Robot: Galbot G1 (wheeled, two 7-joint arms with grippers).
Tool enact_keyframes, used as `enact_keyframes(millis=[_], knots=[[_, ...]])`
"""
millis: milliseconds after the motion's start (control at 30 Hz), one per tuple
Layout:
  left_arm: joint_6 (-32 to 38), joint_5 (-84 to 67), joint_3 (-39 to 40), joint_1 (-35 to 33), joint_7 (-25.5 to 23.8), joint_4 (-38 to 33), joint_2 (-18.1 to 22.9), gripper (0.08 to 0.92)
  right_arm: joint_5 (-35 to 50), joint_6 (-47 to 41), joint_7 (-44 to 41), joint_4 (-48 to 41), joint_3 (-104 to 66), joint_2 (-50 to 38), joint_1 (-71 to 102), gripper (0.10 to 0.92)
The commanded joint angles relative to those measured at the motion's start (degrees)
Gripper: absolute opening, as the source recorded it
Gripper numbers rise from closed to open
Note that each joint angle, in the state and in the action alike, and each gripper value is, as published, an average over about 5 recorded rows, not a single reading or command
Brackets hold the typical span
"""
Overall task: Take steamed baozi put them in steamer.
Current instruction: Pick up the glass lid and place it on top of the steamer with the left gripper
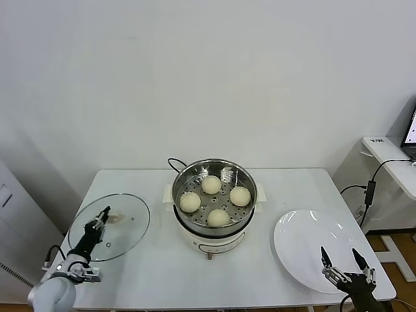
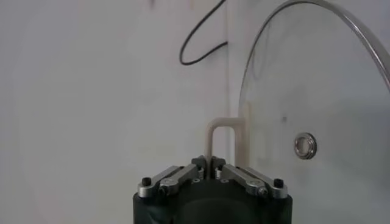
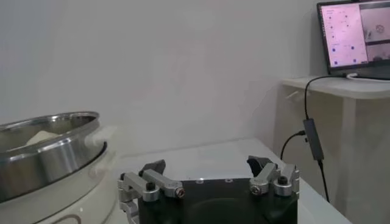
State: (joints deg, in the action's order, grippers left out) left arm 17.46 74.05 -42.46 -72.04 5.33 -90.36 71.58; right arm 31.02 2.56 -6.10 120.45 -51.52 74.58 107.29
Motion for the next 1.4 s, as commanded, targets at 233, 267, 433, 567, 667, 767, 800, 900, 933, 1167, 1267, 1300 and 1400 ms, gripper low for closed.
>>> enact_keyframes(millis=[233,267,433,567,667,767,800,900,933,1167,1267,1300,1400], knots=[[-34.0,-29.6,9.0,-6.6,-15.2,-30.4,-16.9,0.114,4.0,-5.4,-1.9,-6.2,4.8,-10.2,-9.6,0.823],[-37.0,-29.5,10.9,-6.5,-15.2,-32.3,-17.6,0.114,4.3,-5.3,-2.6,-6.9,4.7,-10.7,-10.0,0.823],[-47.9,-24.0,23.9,-2.2,-14.5,-38.6,-17.9,0.114,4.7,-4.3,-4.8,-9.1,3.3,-12.1,-10.8,0.823],[-52.6,-16.7,34.8,4.4,-14.6,-37.7,-14.7,0.114,3.9,-4.2,-4.8,-8.8,2.6,-11.3,-9.8,0.823],[-54.9,-12.1,42.1,10.4,-15.5,-34.7,-11.8,0.114,3.3,-4.1,-4.8,-8.4,2.0,-10.5,-8.9,0.823],[-56.8,-8.0,47.3,15.7,-17.0,-31.7,-8.6,0.114,2.8,-4.1,-4.9,-8.2,1.4,-9.8,-8.0,0.823],[-57.5,-7.4,48.9,17.2,-17.3,-30.8,-7.8,0.114,2.7,-4.1,-4.9,-8.2,1.3,-9.6,-7.8,0.823],[-60.0,-6.1,53.6,21.1,-18.2,-28.0,-5.8,0.114,2.2,-4.1,-5.1,-7.9,1.3,-8.8,-7.3,0.823],[-60.7,-5.7,54.8,22.0,-18.6,-27.3,-5.2,0.114,1.9,-4.1,-5.1,-7.8,1.4,-8.5,-7.1,0.823],[-62.4,-3.9,60.1,26.8,-19.9,-22.4,-2.2,0.114,0.8,-4.1,-5.1,-7.4,2.5,-7.5,-6.7,0.823],[-62.5,-3.1,62.2,28.4,-19.9,-20.1,-1.0,0.114,0.6,-4.1,-5.1,-7.2,2.7,-7.5,-6.6,0.823],[-62.5,-2.8,62.6,28.8,-19.9,-19.2,-0.5,0.114,0.5,-4.1,-5.1,-7.1,2.7,-7.5,-6.5,0.823],[-62.5,-1.5,63.7,29.8,-19.7,-16.3,0.9,0.114,0.6,-4.0,-5.2,-6.8,2.6,-7.6,-6.2,0.823]])
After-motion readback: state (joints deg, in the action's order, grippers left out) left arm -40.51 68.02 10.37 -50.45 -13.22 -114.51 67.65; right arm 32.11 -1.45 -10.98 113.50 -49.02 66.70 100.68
